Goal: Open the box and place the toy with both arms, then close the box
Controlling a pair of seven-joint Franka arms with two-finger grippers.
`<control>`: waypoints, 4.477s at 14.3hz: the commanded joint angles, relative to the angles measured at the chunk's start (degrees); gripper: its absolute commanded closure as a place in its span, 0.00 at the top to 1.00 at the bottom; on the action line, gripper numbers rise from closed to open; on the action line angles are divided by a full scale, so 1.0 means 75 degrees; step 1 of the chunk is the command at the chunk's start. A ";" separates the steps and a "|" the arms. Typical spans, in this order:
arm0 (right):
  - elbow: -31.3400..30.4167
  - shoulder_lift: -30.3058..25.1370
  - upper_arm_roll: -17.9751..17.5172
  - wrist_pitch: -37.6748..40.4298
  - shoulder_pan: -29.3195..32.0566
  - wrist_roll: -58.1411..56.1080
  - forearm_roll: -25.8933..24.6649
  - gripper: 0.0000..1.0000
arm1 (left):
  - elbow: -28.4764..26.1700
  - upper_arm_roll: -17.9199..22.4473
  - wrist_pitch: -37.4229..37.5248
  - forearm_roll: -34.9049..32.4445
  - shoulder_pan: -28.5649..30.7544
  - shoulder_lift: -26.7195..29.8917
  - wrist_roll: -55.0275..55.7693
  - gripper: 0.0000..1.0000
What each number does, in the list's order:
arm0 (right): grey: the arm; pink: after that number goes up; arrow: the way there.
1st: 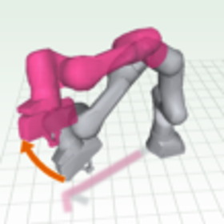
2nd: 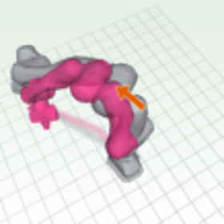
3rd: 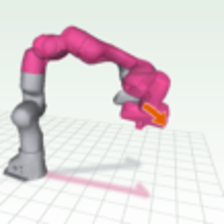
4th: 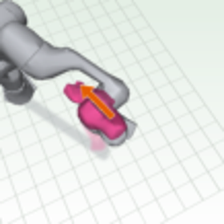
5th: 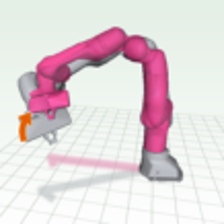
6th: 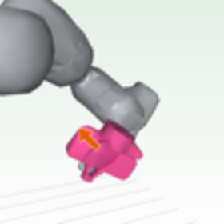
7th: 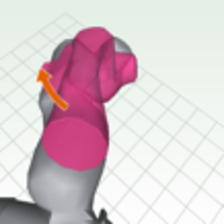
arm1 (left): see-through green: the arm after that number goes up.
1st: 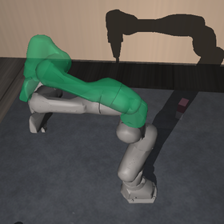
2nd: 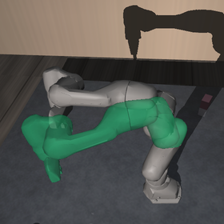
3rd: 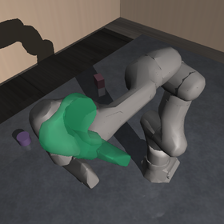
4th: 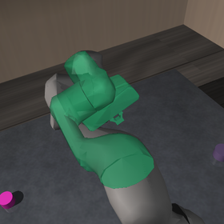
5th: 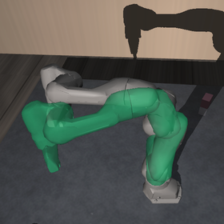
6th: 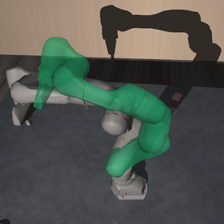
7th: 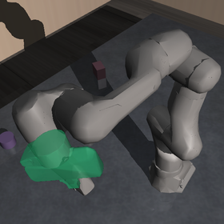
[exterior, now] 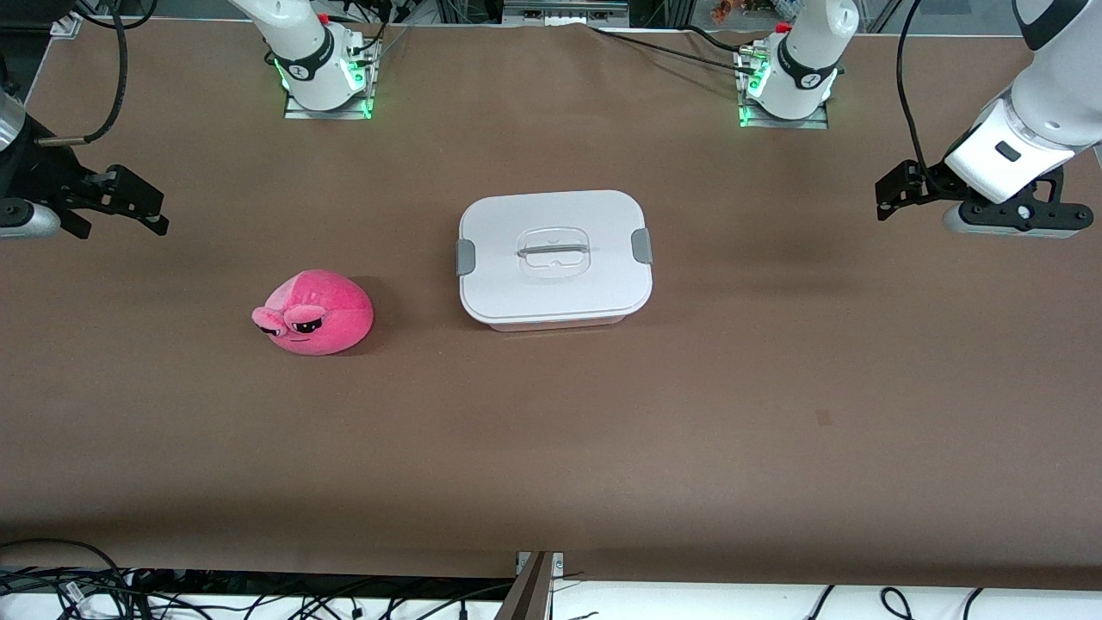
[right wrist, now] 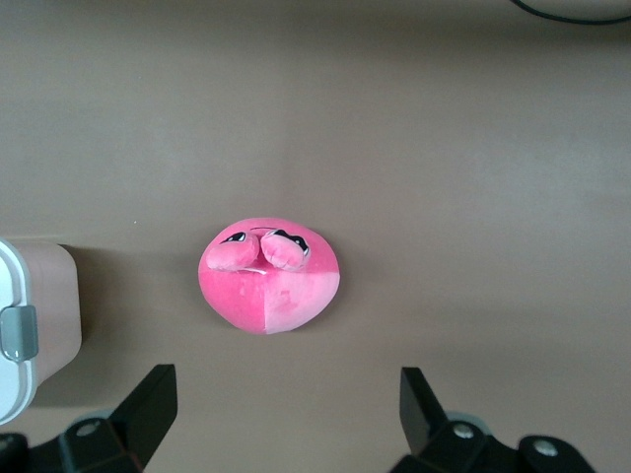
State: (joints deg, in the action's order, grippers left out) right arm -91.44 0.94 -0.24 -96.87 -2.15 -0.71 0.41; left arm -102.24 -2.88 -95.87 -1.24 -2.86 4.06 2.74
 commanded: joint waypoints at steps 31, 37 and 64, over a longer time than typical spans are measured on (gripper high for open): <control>-0.0977 0.0155 -0.0144 0.0263 0.0017 -0.1159 0.0156 1.00 | 0.2546 -0.2886 -0.2707 -0.1194 -0.3146 -0.4806 -0.2963 1.00; -0.3378 0.0237 -0.0542 -0.2746 -0.0006 -0.0844 0.0496 1.00 | 0.2475 -0.2886 -0.2861 -0.1639 -0.3181 -0.5369 -0.3669 1.00; -0.1242 0.1819 -0.1151 -0.1973 -0.0357 -0.3042 -0.0030 0.00 | 0.2849 -0.3273 0.1308 -0.1030 -0.1063 -0.2805 -0.4089 0.00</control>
State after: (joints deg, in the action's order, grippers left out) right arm -108.22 14.67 -7.42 -120.63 -3.22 -19.80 1.65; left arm -81.80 -27.10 -90.16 -10.32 -14.48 -20.56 -25.01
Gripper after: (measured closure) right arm 0.934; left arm 0.930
